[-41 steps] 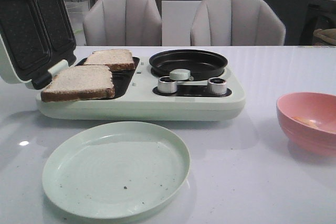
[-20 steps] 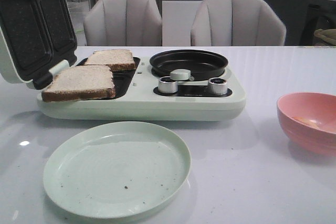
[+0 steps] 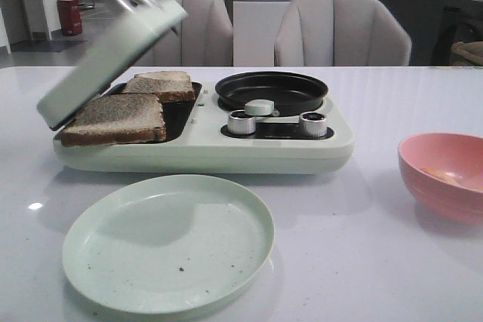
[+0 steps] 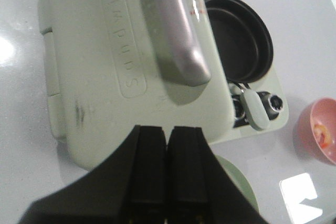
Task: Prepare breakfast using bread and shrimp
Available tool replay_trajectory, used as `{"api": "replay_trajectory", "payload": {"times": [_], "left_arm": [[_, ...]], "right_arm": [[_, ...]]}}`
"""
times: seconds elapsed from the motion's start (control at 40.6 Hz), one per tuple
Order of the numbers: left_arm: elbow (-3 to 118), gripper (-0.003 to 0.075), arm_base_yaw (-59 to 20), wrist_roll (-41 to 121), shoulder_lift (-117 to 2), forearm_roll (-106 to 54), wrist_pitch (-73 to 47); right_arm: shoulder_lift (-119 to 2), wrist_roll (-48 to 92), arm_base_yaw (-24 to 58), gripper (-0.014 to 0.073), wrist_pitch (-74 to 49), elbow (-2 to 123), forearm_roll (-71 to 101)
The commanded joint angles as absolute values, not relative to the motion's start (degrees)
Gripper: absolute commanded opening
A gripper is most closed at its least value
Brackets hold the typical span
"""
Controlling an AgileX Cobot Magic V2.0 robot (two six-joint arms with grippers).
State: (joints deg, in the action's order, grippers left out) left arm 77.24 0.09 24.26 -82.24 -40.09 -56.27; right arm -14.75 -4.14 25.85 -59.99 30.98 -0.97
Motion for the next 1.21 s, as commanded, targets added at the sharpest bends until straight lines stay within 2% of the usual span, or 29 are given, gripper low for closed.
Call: {"api": "replay_trajectory", "payload": {"times": [0.0, 0.517, 0.763, 0.911, 1.182], "left_arm": [[76.15, 0.0101, -2.22, 25.56, -75.21, -41.27, -55.24], [51.83, 0.0101, -12.41, 30.64, -45.38, -40.94, -51.76], [44.26, 0.0101, -13.50, 30.64, -33.71, -40.94, -51.76], [42.39, 0.0101, -14.44, 30.64, -30.18, -41.21, -51.76], [42.05, 0.0101, -25.33, 29.65, -29.44, -34.39, -51.97]], "right_arm": [[-15.39, -4.17, 25.74, 0.0424, -56.45, 32.29, -1.83], [-15.39, -4.17, 25.74, 0.0424, -56.45, 32.29, -1.83], [-15.39, -4.17, 25.74, 0.0424, -56.45, 32.29, -1.83], [-15.39, -4.17, 25.74, 0.0424, -56.45, 32.29, -1.83], [-15.39, -4.17, 25.74, 0.0424, -56.45, 32.29, -1.83]]}}
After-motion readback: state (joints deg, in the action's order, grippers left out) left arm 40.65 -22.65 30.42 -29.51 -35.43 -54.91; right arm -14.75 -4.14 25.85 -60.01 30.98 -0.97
